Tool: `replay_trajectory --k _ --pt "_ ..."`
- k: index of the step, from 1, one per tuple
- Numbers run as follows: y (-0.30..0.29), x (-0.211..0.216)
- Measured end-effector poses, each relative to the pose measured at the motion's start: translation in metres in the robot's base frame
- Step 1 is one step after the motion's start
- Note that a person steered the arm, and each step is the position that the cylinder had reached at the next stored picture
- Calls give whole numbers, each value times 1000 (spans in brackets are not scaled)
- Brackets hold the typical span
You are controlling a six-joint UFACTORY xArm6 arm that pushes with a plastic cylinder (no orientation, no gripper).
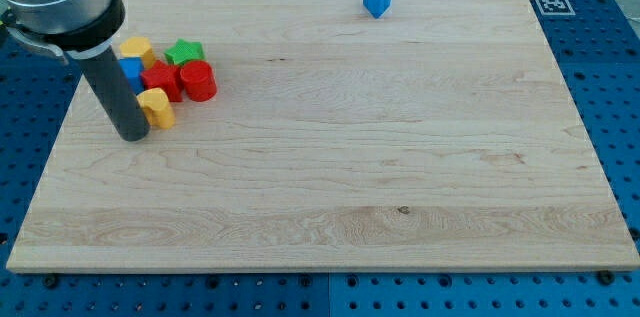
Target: Point your arm towards the top left
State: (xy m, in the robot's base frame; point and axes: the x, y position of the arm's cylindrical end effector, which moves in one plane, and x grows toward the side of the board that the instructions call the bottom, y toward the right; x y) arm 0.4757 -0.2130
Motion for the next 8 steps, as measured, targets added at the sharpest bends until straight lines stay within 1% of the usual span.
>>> replay_trajectory --k 1,2,3,4,5,6,7,8 --pt "19 17" --pt "91 35" --pt "185 31" --pt "239 -17" --pt "225 -62" --pt "191 -105" --pt "130 -138" --pt "50 -180"
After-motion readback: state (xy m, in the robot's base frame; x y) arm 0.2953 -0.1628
